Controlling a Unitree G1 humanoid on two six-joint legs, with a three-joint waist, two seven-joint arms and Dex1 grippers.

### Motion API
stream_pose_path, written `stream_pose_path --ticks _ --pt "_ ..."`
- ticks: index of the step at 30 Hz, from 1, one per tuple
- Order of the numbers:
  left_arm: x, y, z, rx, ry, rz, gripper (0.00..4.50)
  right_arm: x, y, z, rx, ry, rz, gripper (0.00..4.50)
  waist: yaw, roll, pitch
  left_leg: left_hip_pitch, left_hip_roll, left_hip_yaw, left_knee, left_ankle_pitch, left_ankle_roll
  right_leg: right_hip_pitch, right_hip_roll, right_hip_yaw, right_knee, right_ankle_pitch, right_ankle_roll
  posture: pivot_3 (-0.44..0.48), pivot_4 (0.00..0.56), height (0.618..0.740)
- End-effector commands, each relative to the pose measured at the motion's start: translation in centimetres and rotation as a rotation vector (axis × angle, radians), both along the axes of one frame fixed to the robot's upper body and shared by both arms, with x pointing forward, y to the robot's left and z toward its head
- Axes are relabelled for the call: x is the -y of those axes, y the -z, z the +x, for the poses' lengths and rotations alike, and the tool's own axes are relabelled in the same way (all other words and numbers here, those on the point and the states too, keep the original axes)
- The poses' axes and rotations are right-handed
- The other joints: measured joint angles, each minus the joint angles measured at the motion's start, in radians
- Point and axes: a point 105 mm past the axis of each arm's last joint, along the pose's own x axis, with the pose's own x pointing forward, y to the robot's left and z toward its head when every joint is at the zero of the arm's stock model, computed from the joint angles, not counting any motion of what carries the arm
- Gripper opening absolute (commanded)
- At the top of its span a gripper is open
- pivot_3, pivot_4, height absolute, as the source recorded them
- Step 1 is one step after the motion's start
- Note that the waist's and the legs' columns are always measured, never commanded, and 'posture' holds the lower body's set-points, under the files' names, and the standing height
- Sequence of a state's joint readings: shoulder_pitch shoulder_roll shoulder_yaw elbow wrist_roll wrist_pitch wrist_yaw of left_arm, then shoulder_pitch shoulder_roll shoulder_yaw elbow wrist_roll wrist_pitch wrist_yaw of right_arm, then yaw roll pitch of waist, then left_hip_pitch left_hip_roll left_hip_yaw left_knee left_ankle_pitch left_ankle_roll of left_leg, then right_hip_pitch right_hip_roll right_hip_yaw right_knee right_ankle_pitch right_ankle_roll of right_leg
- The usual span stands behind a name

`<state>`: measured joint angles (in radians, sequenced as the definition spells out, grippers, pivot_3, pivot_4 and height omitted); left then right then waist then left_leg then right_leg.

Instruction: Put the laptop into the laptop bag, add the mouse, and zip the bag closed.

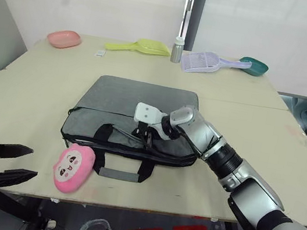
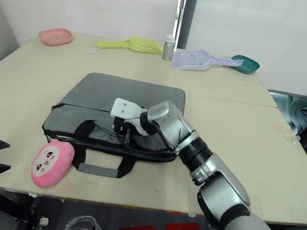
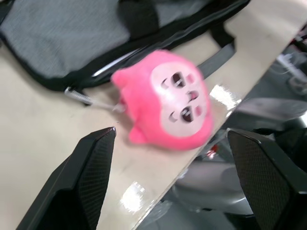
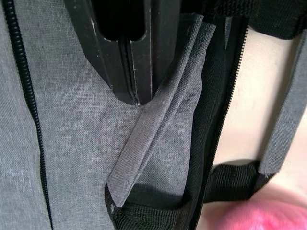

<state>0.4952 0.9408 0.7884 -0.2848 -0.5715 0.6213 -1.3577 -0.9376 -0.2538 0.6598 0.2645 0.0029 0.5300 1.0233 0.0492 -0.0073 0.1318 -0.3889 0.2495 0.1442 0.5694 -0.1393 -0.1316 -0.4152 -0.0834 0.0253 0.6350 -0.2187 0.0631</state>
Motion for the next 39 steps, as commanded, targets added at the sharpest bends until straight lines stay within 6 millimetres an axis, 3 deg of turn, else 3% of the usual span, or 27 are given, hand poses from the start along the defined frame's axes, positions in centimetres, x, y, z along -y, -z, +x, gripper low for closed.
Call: stream_pose_path --ticks 1,10,20,24,30,32,39 --pt "0.2 0.9 0.6 -0.003 -0.015 0.013 3.88 0.4 1.1 -0.1 -0.012 0.004 -0.057 0.05 0.0 0.0 0.0 0.0 0.0 0.0 0.0 0.0 0.0 0.0 0.0 0.0 0.001 0.0 0.0 0.0 0.15 0.74" --pt "2.2 2.4 3.0 -0.038 -0.087 -0.154 3.88 0.6 0.9 -0.5 -0.033 -0.003 -0.042 0.05 0.003 -0.003 -0.002 0.001 0.0 0.0 0.001 0.0 0.0 0.0 0.001 0.001 0.002 0.0 0.0 0.0 0.15 0.74" --pt "5.2 6.3 3.1 -0.156 -0.039 -0.157 3.88 0.5 0.8 -0.8 -0.048 0.002 -0.033 0.05 0.003 -0.003 -0.002 0.0 0.0 0.0 0.001 0.0 0.0 0.0 0.001 0.001 0.001 0.0 0.0 0.0 0.15 0.74" --pt "6.2 7.4 2.8 -0.188 -0.003 -0.169 2.68 0.6 0.9 -0.9 -0.054 0.014 -0.031 0.0 0.004 -0.003 -0.003 0.001 0.0 0.0 0.002 0.0 0.0 0.001 0.001 0.001 0.001 0.0 0.0 0.0 0.15 0.74" --pt "6.6 7.1 2.4 -0.208 0.023 -0.204 0.53 0.9 1.0 -0.9 -0.061 0.028 -0.033 0.0 0.004 -0.003 -0.003 0.003 0.0 0.0 0.002 0.0 0.0 0.003 0.001 0.001 0.001 0.0 0.0 0.0 0.15 0.74" --pt "7.0 6.7 2.2 -0.207 0.041 -0.218 0.01 0.9 1.1 -0.9 -0.062 0.031 -0.034 0.0 0.003 -0.003 -0.003 0.004 0.0 0.0 0.002 0.0 0.0 0.003 0.001 0.001 0.001 0.0 0.0 0.0 0.15 0.74" --pt "9.6 5.8 0.5 -0.221 0.215 -0.174 0.01 1.0 1.2 -1.1 -0.071 0.031 -0.036 0.0 0.001 -0.003 -0.004 0.004 0.0 0.001 0.002 0.0 0.0 0.003 0.001 0.001 0.001 0.0 0.0 0.0 0.15 0.74"
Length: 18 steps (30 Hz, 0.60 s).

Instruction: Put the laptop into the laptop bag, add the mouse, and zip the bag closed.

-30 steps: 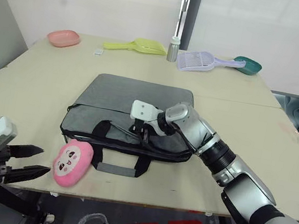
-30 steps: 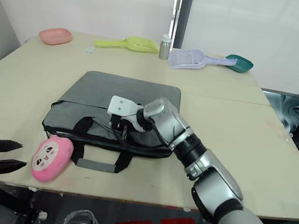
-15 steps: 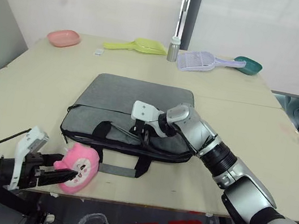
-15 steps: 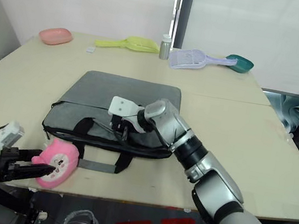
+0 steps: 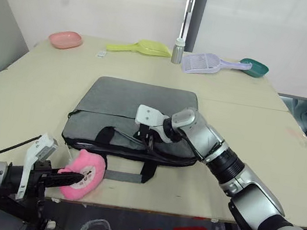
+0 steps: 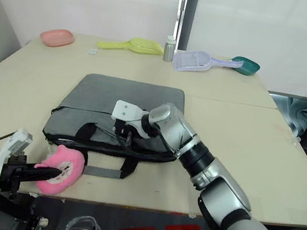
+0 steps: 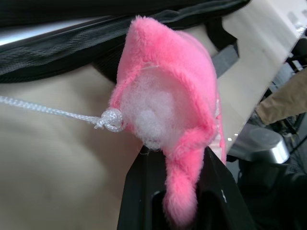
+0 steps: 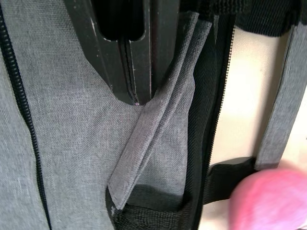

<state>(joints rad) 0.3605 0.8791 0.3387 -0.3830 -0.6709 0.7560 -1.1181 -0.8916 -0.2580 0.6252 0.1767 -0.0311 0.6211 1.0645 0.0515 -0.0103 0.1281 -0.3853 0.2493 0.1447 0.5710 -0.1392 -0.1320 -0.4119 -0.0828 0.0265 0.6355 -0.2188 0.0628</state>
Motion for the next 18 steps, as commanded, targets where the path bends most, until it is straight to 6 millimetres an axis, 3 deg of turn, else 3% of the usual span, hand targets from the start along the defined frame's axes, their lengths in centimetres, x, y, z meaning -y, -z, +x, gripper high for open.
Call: stream_pose_path --ticks 1,5,11,14,18 --pt "1.7 -0.4 -0.8 0.011 0.108 0.007 0.01 0.4 1.1 -0.3 -0.029 0.011 -0.03 0.0 -0.002 0.0 0.0 0.0 0.0 0.0 0.0 0.0 0.0 0.0 0.0 0.0 0.0 0.0 0.0 0.0 0.15 0.74" --pt "2.4 -0.9 -0.4 0.051 0.126 0.03 0.01 0.4 1.2 -0.3 -0.037 0.013 -0.032 0.0 -0.004 0.001 0.0 0.001 0.0 0.0 0.0 0.0 0.0 0.0 0.0 0.0 0.001 0.0 0.0 0.0 0.15 0.74" --pt "3.6 0.4 2.0 0.065 0.02 0.077 0.01 0.5 1.4 -0.5 -0.054 0.012 -0.033 0.0 -0.001 0.001 0.0 0.001 0.0 0.0 0.0 0.0 0.0 0.0 0.0 0.0 0.003 0.0 0.0 0.0 0.15 0.74" --pt "5.2 1.3 3.0 0.073 0.016 0.079 0.01 0.4 1.4 -0.7 -0.06 0.013 -0.032 0.0 0.0 0.003 -0.002 0.001 0.0 0.0 0.002 0.0 0.0 0.0 0.0 0.001 0.003 0.0 0.0 0.0 0.15 0.74" --pt "8.1 0.7 4.3 0.112 0.045 0.023 0.01 0.3 1.4 -0.8 -0.064 0.011 -0.032 0.0 0.005 0.005 -0.007 0.001 -0.001 0.0 0.004 0.0 0.0 0.001 -0.001 0.001 0.004 0.0 0.0 0.0 0.15 0.74"
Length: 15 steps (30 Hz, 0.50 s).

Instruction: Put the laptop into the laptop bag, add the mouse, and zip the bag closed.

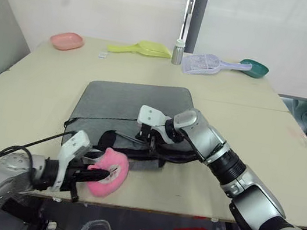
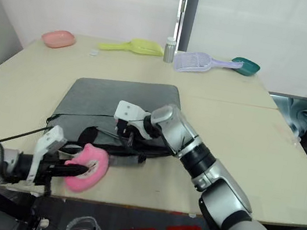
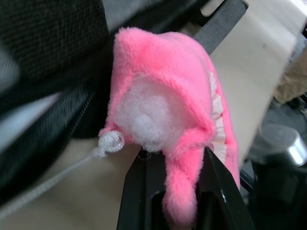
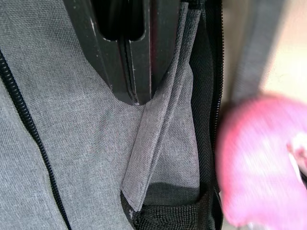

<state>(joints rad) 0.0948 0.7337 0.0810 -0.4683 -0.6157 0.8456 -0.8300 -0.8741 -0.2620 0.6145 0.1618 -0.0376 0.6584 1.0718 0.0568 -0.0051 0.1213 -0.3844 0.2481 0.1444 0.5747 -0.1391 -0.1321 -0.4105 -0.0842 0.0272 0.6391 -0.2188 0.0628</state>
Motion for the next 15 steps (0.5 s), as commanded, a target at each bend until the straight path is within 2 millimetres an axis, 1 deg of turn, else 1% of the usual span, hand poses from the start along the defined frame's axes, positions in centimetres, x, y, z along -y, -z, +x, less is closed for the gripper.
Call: stream_pose_path --ticks 1,4,8,11,15 --pt "2.4 0.1 0.1 0.001 0.052 -0.011 0.01 -0.2 1.1 -0.8 -0.037 -0.015 -0.024 0.0 0.0 0.0 -0.001 0.0 0.0 0.0 0.001 0.0 0.0 0.0 0.0 0.0 0.001 0.0 0.0 0.0 0.15 0.74" --pt "4.0 -1.0 -0.2 0.008 0.131 -0.063 0.01 -0.2 1.0 -0.8 -0.038 -0.014 -0.023 0.0 0.0 0.0 -0.001 0.0 0.0 0.0 0.001 0.0 0.0 0.0 0.0 0.0 0.002 0.0 0.0 0.0 0.15 0.74" --pt "5.2 -2.7 -1.9 -0.02 0.238 -0.161 0.01 -0.3 0.9 -0.7 -0.036 -0.009 -0.021 0.0 -0.003 0.0 -0.001 -0.001 0.0 0.0 0.001 0.0 0.0 -0.001 0.0 0.0 0.001 0.0 0.0 0.0 0.15 0.74" --pt "5.3 -2.8 -2.5 -0.046 0.298 -0.183 0.01 -0.4 0.9 -0.7 -0.037 -0.012 -0.02 0.0 -0.004 0.0 -0.001 -0.001 0.0 0.0 0.0 0.0 0.0 -0.002 0.0 0.0 0.0 0.0 0.0 0.0 0.15 0.74" --pt "6.1 -2.9 -3.4 -0.09 0.425 -0.225 0.01 -0.4 0.9 -0.7 -0.038 -0.019 -0.022 0.0 -0.004 0.0 -0.001 -0.001 0.0 0.0 0.0 0.0 0.0 -0.002 0.0 0.0 0.001 0.0 0.0 0.0 0.15 0.74"
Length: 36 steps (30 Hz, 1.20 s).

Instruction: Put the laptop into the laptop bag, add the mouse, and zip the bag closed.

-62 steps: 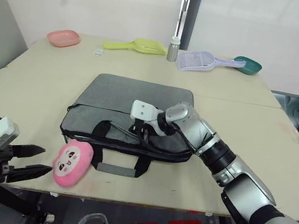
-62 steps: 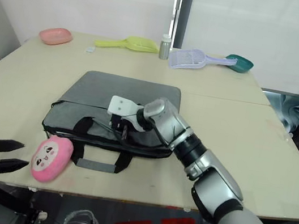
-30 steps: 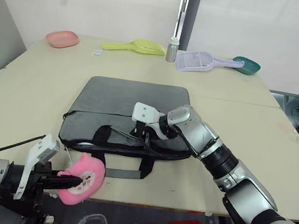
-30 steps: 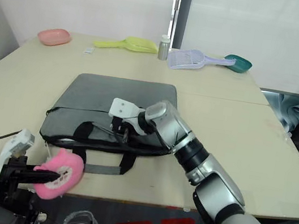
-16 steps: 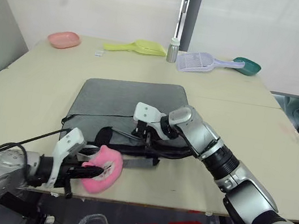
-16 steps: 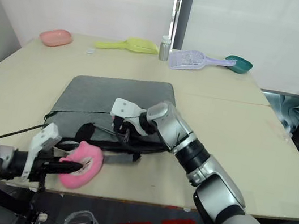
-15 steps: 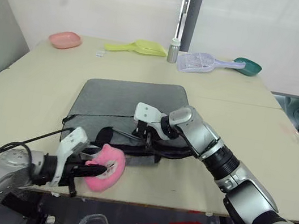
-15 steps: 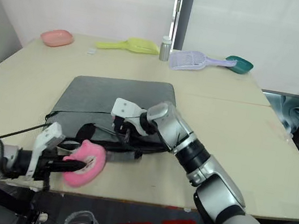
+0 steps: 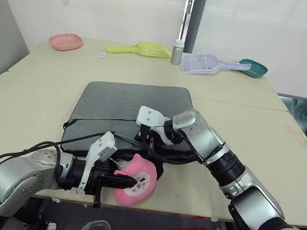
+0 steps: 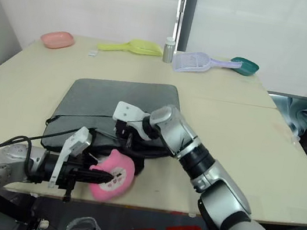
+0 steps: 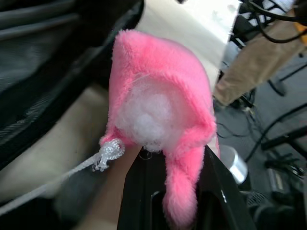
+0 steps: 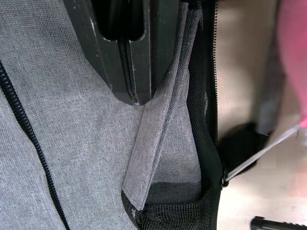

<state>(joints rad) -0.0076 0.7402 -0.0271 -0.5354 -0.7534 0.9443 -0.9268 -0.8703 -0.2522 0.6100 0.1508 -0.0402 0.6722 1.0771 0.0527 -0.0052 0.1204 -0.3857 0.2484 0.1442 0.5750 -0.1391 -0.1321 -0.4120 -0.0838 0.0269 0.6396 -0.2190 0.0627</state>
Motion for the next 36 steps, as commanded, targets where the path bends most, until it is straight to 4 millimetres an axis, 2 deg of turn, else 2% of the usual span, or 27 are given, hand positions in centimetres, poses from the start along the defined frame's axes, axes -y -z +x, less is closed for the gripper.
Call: stream_pose_path --ticks 1,6,9,11,13,15,18,21,23,27,31,33,36 --pt "1.7 -1.0 -1.3 -0.013 0.169 -0.09 0.01 -0.2 1.0 -0.4 -0.029 -0.016 -0.029 0.0 0.0 0.0 0.0 0.0 0.0 0.0 0.0 0.0 0.0 0.0 0.0 0.0 0.0 0.0 0.0 0.0 0.15 0.74" --pt "3.1 -0.4 0.0 0.013 0.174 -0.099 0.01 -0.2 0.9 -0.4 -0.03 -0.016 -0.028 0.0 -0.004 0.001 0.0 0.001 0.0 0.0 0.0 0.0 0.0 0.0 0.0 0.0 0.0 0.0 0.0 0.0 0.15 0.74" --pt "2.8 -0.3 0.7 0.045 0.139 -0.086 0.01 -0.2 0.9 -0.5 -0.031 -0.016 -0.028 0.0 -0.009 0.0 0.0 0.0 0.0 0.0 0.0 0.0 0.0 0.0 0.0 0.0 0.0 0.0 0.0 0.0 0.15 0.74" --pt "2.0 -0.3 1.1 0.068 0.104 -0.065 0.9 -0.1 0.9 -0.4 -0.031 -0.012 -0.027 0.0 -0.01 0.001 0.0 0.0 0.0 0.0 0.0 0.0 0.0 0.0 0.001 0.0 0.0 0.0 0.0 0.0 0.15 0.74" --pt "1.3 -0.4 1.7 0.096 0.052 -0.051 1.53 -0.1 0.9 -0.3 -0.03 -0.009 -0.027 0.0 -0.01 0.001 0.0 0.0 0.0 0.0 -0.001 0.0 0.0 0.0 0.001 0.0 0.0 0.0 0.0 0.0 0.15 0.74" --pt "0.5 -1.3 2.2 0.134 -0.009 -0.055 2.38 -0.1 0.9 -0.3 -0.03 -0.009 -0.026 0.0 -0.011 0.001 0.0 0.001 0.0 0.0 0.0 0.0 0.0 0.0 0.001 0.0 0.0 0.0 0.0 0.0 0.15 0.74" --pt "-0.3 -2.7 2.0 0.169 -0.038 -0.073 3.37 -0.1 0.8 -0.2 -0.03 -0.009 -0.023 0.0 -0.011 0.001 0.0 0.001 0.001 0.0 0.0 0.0 0.0 0.0 0.001 0.0 0.001 0.0 0.0 0.0 0.15 0.74" --pt "-1.6 -4.4 0.8 0.217 -0.033 -0.062 4.44 -0.1 0.5 -0.1 -0.028 -0.008 -0.018 0.0 -0.014 0.001 0.001 0.001 0.001 0.0 -0.001 0.0 -0.001 -0.001 0.001 0.001 0.001 0.0 0.0 0.0 0.15 0.74" --pt "-3.2 -5.5 -0.4 0.208 -0.029 -0.059 4.48 -0.1 0.1 0.0 -0.03 -0.009 -0.005 0.0 -0.014 0.001 0.001 0.001 0.001 0.0 -0.002 0.0 -0.001 -0.001 0.001 0.001 0.0 0.0 0.0 0.0 0.15 0.74" --pt "-7.2 -7.8 -1.0 0.246 -0.102 -0.029 4.48 -0.4 -1.9 0.0 -0.039 -0.017 0.059 0.0 -0.011 0.002 0.003 -0.002 0.001 0.0 -0.003 0.0 -0.002 -0.005 0.003 0.001 0.0 -0.001 0.0 0.0 0.15 0.74" --pt "-10.4 -10.2 0.2 0.344 -0.233 -0.028 4.48 -0.4 -4.3 0.4 -0.034 0.001 0.138 0.0 -0.005 0.003 0.005 -0.004 0.001 0.0 -0.003 0.0 -0.002 -0.007 0.003 0.001 -0.001 -0.001 0.0 0.0 0.15 0.74" --pt "-11.3 -11.4 0.9 0.409 -0.283 -0.046 4.48 -0.1 -5.8 0.4 -0.039 0.01 0.193 0.0 -0.001 0.003 0.006 -0.005 0.001 0.0 -0.003 0.0 -0.002 -0.008 0.003 0.001 -0.001 -0.001 0.0 0.0 0.15 0.74" --pt "-11.9 -11.9 1.5 0.459 -0.319 -0.048 4.48 0.8 -8.1 0.4 -0.039 0.028 0.278 0.0 0.001 0.002 0.006 -0.007 0.001 0.0 -0.003 0.0 -0.002 -0.008 0.003 0.0 -0.003 -0.001 0.0 0.0 0.15 0.74"
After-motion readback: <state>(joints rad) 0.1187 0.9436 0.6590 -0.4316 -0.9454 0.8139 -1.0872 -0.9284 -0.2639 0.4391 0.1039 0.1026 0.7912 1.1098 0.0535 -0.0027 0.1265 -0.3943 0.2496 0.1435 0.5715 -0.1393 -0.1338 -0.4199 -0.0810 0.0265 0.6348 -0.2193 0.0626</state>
